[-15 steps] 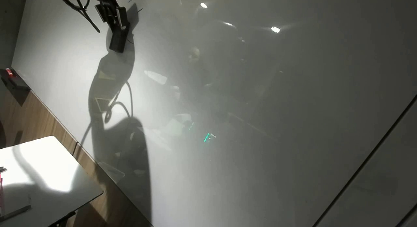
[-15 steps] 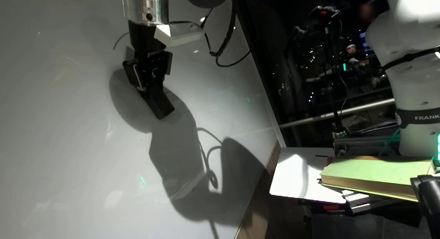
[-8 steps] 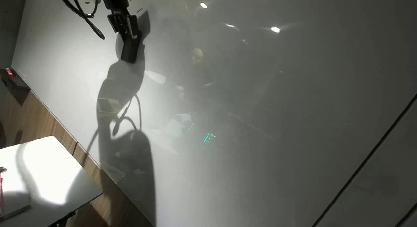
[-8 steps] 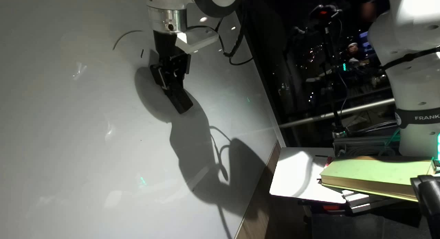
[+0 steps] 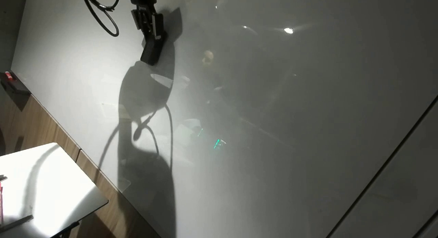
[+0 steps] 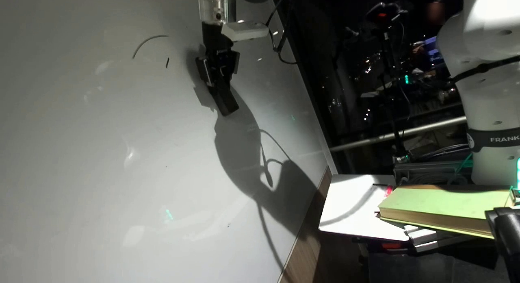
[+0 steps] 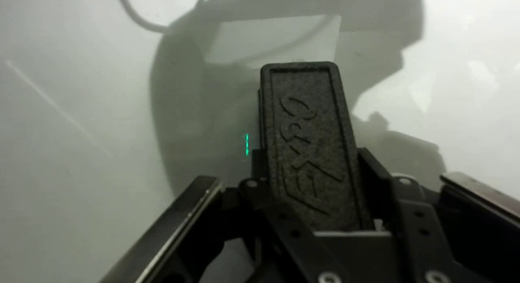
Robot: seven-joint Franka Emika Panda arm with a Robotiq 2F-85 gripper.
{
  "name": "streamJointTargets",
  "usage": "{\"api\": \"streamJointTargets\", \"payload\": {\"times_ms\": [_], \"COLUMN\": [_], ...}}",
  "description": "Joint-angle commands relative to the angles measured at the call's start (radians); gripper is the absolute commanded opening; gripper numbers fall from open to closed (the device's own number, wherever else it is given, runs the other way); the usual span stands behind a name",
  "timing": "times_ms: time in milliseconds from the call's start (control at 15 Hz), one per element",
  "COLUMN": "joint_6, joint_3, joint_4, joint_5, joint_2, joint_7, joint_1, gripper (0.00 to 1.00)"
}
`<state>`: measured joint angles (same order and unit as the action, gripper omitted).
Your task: Erase the drawing on the whiteboard
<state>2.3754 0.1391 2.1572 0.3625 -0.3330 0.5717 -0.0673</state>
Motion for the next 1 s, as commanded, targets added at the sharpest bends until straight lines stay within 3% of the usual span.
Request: {"api": "streamJointTargets", "payload": {"times_ms": [0, 333, 933], "joint_6": [-0.008, 0.015, 0.038], "joint_3": [-0.003, 0.038, 0.152], "joint_4": [-0.082, -0.199, -0.316], "joint_5": [-0.143, -0.226, -0.164], "joint_2": [-0.054, -0.044, 0.091], "joint_7": [-0.116, -0.153, -0.096], "joint_1": [-0.004, 0.0, 0.012], "gripper": [0.3, 0.3, 0.3]}}
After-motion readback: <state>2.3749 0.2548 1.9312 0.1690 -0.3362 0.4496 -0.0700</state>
